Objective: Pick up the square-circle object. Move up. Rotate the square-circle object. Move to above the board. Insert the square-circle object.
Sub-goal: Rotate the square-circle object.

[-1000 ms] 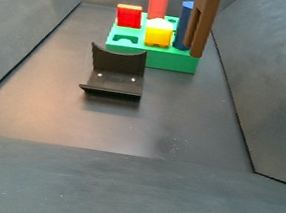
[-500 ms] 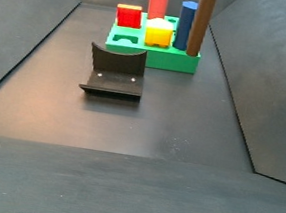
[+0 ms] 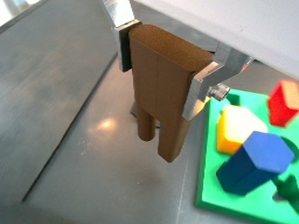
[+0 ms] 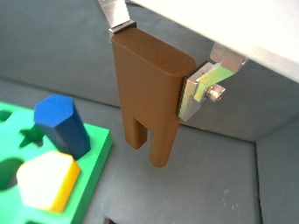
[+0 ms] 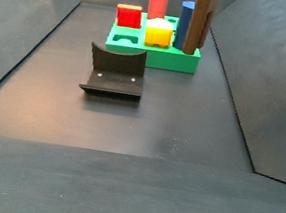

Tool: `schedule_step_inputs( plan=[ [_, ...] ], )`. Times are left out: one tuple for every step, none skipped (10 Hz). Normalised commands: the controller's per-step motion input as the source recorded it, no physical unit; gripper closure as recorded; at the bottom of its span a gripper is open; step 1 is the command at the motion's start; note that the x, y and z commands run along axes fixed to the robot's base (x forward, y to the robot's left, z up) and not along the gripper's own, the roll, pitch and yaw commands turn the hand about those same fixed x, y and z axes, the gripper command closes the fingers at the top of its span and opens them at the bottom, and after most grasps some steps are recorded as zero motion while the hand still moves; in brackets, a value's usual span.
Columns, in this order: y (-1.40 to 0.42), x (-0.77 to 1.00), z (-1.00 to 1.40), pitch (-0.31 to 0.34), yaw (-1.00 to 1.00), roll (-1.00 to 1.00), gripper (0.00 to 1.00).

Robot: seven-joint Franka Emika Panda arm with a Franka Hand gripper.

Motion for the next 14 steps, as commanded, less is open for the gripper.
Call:
schedule_step_inputs(
  plan=[
    [0.01, 0.00, 0.00, 0.018, -1.00, -0.03, 1.00],
    [0.01, 0.00, 0.00, 0.020, -1.00, -0.04, 1.00],
    [0.01, 0.00, 0.00, 0.025, -1.00, -0.04, 1.00],
    [0.01, 0.00, 0.00, 0.030, -1.00, -0.05, 1.00],
    [0.01, 0.00, 0.00, 0.036, -0.88, -0.06, 1.00],
    [0.01, 0.00, 0.00, 0.035, -0.72, -0.06, 1.00],
    [0.01, 0.00, 0.00, 0.035, -0.44, -0.06, 1.00],
    [0.01, 0.00, 0.00, 0.035, -0.25, -0.06, 1.00],
    [0.00, 0.00, 0.00, 0.015, -1.00, -0.03, 1.00],
    [0.00, 0.00, 0.00, 0.015, -1.00, -0.03, 1.00],
    [0.00, 0.00, 0.00, 0.018, -1.00, -0.03, 1.00],
    [0.00, 0.00, 0.00, 0.020, -1.00, -0.04, 1.00],
    [0.01, 0.00, 0.00, 0.025, -1.00, -0.05, 1.00],
    [0.01, 0.00, 0.00, 0.028, -1.00, -0.05, 1.00]
  ],
)
